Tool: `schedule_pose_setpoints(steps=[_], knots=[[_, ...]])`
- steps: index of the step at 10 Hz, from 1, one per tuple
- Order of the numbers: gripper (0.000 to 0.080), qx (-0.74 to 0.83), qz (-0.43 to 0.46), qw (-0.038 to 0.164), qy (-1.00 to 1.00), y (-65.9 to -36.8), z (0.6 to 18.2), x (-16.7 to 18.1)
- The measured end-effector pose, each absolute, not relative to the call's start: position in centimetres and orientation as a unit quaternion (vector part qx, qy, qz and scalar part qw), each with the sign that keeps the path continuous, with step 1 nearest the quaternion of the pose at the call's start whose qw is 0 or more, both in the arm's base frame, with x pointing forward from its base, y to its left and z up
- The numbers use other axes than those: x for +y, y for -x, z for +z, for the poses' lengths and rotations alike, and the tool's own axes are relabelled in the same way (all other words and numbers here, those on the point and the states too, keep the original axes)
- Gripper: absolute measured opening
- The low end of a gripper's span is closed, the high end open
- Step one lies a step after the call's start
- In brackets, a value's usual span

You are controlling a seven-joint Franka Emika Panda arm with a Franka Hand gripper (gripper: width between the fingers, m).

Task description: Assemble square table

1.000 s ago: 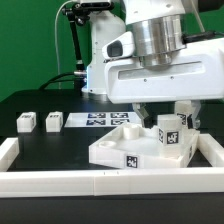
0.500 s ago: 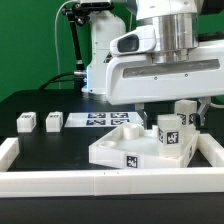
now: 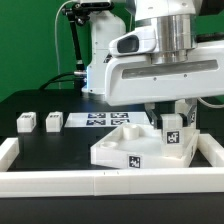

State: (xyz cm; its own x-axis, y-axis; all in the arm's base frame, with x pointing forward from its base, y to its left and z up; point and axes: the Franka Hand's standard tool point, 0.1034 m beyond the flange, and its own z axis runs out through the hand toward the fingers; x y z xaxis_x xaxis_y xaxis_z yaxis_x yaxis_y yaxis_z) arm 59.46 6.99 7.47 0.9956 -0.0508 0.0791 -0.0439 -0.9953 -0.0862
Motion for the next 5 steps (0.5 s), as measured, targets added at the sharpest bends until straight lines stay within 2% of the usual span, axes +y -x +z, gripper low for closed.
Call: schedule_pose_setpoints(steps=[3,5], knots=[[0.0291,0.033,-0.04,0.043,0.998,-59.46,7.48,6.99],[0.0291,0.141,-0.037,0.052,0.988,-59.48,7.54,6.89]])
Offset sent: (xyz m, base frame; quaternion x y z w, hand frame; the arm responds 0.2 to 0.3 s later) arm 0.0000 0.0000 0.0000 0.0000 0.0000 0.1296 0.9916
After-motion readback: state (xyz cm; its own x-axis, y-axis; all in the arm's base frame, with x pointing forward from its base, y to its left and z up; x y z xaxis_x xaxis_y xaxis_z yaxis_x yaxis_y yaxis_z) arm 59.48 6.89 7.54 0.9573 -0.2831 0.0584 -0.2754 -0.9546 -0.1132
